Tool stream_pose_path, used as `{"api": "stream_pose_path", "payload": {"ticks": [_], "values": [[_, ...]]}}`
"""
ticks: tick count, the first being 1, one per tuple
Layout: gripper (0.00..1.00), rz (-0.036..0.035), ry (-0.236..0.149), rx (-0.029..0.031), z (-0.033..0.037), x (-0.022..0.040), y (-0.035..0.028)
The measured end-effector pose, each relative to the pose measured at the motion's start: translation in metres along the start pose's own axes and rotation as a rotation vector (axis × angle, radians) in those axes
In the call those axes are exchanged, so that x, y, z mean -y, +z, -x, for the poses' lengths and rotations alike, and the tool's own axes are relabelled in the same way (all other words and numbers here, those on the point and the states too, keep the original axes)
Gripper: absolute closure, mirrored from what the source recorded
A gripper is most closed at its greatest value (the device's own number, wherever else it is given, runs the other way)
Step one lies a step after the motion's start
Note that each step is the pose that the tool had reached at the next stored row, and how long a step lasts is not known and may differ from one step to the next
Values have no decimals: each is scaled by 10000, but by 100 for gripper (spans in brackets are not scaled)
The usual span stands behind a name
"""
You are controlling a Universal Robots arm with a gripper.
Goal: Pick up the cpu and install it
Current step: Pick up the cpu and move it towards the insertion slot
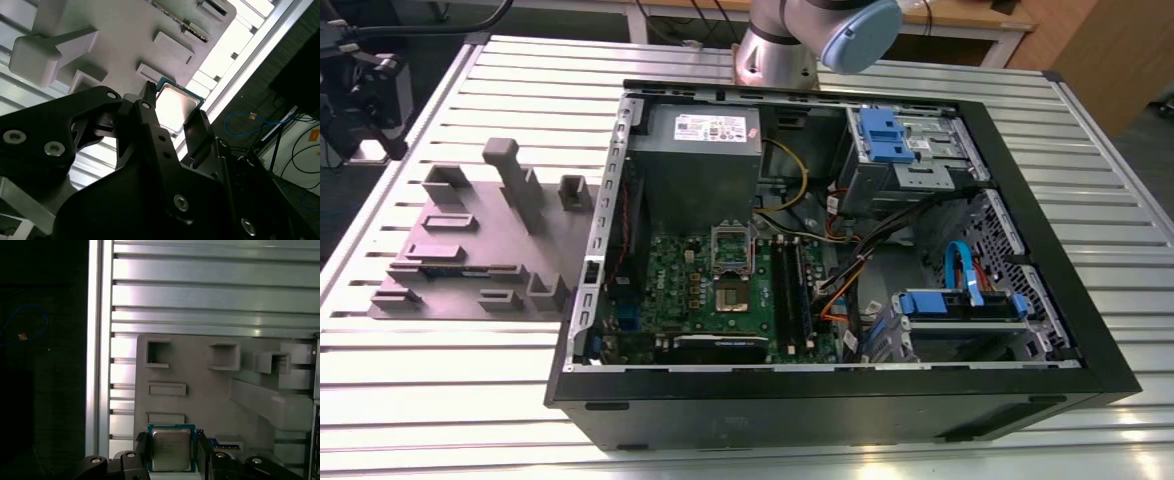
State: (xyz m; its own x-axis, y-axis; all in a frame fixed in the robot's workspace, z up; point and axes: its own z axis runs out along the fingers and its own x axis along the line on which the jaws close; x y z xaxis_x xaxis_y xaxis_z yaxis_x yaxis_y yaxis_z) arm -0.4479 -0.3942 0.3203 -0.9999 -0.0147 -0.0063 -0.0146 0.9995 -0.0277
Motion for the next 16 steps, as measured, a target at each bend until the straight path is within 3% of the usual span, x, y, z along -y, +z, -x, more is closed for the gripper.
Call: {"api": "stream_pose_path", "payload": {"ticks": [16], "values": [[53,2,0,3,1,4,-148]]}}
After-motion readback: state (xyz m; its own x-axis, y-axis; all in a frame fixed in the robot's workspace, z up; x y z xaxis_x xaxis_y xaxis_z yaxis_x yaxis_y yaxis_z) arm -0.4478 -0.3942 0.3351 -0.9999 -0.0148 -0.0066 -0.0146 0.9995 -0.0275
